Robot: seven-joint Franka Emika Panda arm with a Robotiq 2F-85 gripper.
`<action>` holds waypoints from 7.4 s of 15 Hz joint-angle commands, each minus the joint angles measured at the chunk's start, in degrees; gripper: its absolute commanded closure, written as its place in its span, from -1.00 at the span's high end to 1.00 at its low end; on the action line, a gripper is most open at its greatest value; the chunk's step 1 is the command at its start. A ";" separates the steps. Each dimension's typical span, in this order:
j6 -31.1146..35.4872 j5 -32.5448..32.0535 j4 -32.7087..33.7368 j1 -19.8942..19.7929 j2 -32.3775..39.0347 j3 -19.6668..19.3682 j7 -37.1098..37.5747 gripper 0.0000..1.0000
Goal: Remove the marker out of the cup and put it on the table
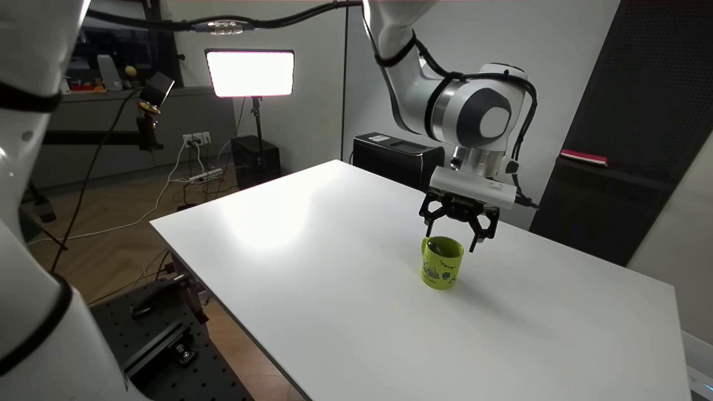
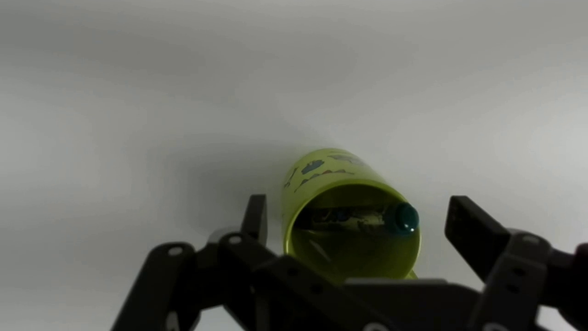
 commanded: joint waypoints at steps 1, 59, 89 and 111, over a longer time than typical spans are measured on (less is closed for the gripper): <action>-0.69 -1.56 3.17 0.08 2.33 0.36 3.00 1.00; -5.63 -6.90 9.44 2.68 7.35 -1.44 12.03 -0.90; 13.36 -4.60 -14.99 6.02 -14.84 4.29 7.90 -0.89; 44.47 -10.55 -28.96 11.82 -5.56 -1.78 14.69 -0.89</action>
